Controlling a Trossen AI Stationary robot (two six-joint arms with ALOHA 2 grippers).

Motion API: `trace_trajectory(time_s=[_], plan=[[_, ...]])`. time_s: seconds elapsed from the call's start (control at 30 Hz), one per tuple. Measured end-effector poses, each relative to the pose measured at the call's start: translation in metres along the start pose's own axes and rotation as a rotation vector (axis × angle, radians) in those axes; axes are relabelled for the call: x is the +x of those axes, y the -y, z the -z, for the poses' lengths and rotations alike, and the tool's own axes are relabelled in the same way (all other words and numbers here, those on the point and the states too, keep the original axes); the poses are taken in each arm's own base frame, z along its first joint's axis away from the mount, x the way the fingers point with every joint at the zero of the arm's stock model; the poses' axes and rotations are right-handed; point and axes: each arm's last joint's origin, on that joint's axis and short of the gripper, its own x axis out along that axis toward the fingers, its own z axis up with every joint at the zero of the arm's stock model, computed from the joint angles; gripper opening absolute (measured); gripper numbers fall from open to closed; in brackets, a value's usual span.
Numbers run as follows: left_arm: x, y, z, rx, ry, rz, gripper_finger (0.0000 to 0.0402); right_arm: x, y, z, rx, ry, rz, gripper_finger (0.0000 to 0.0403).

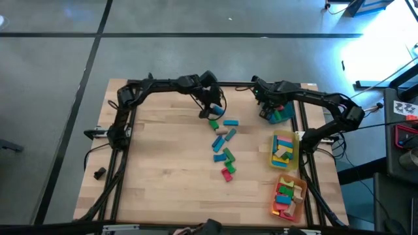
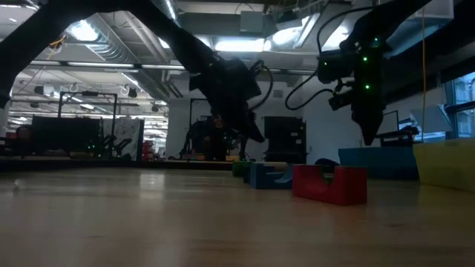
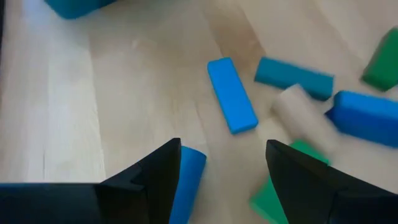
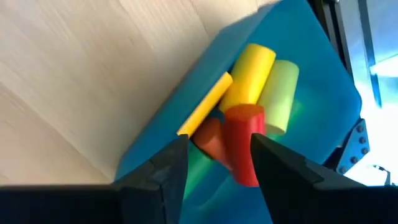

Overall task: Sort blocks by size
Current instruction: Put the blue cylindrical block into the blue bin

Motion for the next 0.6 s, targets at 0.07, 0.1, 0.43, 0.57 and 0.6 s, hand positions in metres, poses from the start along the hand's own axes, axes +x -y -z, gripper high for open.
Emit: trace_trajectory(time_s=[0.07, 0.1, 0.43, 0.57, 0.6], plan=[[0.006, 0.001, 0.003, 0.026, -0.034, -0.012, 0.0221, 0.0, 0.0, -0.001, 0.018, 0.011, -0.002, 0.0176], [0.008, 0.001, 0.004, 0.033, -0.048, -0.02, 0.0221, 0.0, 0.0, -0.001, 0.03, 0.013, -0.013, 0.0176], [0.02, -0.014, 0.021, 0.047, -0.062, -0.072, 0.0221, 0.0, -0.002, -0.003, 0.065, 0.037, -0.081, 0.0178], [0.024, -0.02, 0.033, 0.018, -0.082, -0.077, 0.0221, 0.0, -0.004, -0.006, 0.07, 0.067, -0.142, 0.0178], [0.026, -0.021, 0.036, 0.011, -0.09, -0.073, 0.0221, -0.001, -0.004, -0.007, 0.071, 0.077, -0.157, 0.0179]])
